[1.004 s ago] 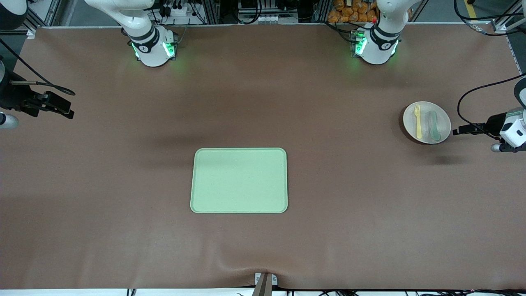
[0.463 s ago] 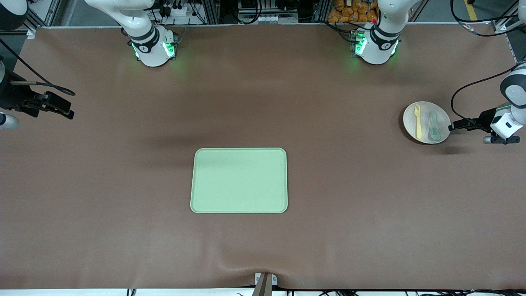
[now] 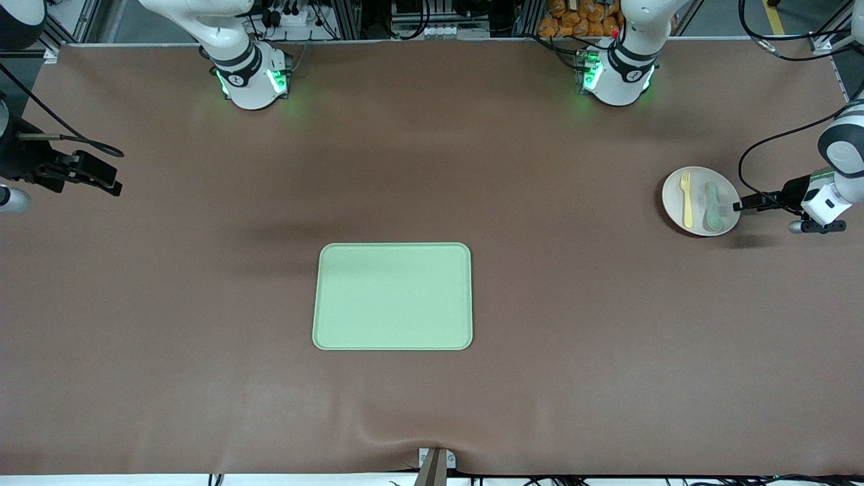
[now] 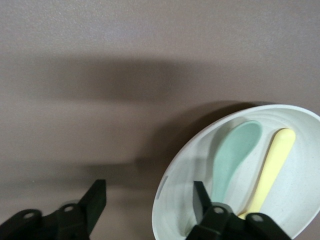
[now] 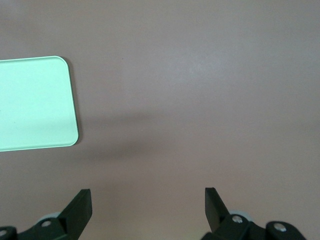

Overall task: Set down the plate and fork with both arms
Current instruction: 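Lower the left gripper and grasp the white plate's rim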

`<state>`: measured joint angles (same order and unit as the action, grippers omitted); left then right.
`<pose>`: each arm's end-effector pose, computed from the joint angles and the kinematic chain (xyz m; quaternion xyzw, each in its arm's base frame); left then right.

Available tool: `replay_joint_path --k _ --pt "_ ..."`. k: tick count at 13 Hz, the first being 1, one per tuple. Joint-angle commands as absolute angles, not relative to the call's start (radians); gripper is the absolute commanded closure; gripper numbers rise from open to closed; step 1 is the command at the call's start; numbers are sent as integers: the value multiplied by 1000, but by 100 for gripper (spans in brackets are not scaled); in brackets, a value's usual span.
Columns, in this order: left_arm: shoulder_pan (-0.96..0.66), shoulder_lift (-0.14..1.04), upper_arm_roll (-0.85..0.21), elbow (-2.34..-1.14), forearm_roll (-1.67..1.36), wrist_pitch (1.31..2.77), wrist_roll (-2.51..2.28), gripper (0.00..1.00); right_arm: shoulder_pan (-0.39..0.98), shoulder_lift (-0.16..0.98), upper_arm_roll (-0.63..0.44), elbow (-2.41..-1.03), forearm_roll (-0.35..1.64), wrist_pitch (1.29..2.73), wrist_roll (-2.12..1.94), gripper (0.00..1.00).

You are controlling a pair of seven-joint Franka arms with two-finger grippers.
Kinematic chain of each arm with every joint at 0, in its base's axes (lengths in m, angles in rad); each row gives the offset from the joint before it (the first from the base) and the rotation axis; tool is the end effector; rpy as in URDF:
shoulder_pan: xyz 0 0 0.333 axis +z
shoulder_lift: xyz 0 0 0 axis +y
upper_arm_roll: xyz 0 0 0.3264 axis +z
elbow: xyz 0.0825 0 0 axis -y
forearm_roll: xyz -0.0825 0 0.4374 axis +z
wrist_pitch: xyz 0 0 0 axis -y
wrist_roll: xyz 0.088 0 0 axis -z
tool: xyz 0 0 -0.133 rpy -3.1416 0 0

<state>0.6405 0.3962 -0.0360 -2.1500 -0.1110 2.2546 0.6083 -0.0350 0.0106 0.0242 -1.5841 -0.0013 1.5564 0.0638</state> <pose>0.4661 0.3141 0.1341 0.9876 0.0394 -0.0939 0.1193 0.6080 -0.0068 0.5943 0.9991 -0.0373 -0.0191 0.0010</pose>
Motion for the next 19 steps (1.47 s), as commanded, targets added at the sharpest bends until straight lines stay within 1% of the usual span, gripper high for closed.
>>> replay_joint_path --k 1,2,3,4,7,9,13,15,18,19 --pt "658 387 -49 -2183 -126 2270 635 29 -40 3 26 -1594 9 1563 51 0" --pt "660 388 -49 -2186 -126 2272 635 33 -40 3 26 -1594 9 1565 51 0" --pt "660 388 -49 -2187 -126 2272 635 39 -38 3 26 -1594 9 1565 51 0" --pt "660 387 -49 -2189 -126 2272 635 42 -38 2 26 -1595 9 1562 51 0" --pt "660 388 -48 -2192 -126 2270 635 61 -38 3 26 -1594 9 1563 51 0" --pt "660 391 -49 -2194 -126 2272 635 71 -40 2 26 -1594 9 1562 51 0" --pt "661 394 -49 -2195 -126 2270 635 72 -38 2 26 -1594 9 1563 51 0" --pt "660 394 -49 -2194 -126 2270 635 81 -38 3 26 -1594 9 1563 51 0" --pt "660 396 -49 -2194 -126 2270 635 91 -38 3 26 -1595 9 1565 51 0" --pt "660 396 -49 -2194 -126 2269 635 92 -38 5 26 -1594 9 1565 51 0"
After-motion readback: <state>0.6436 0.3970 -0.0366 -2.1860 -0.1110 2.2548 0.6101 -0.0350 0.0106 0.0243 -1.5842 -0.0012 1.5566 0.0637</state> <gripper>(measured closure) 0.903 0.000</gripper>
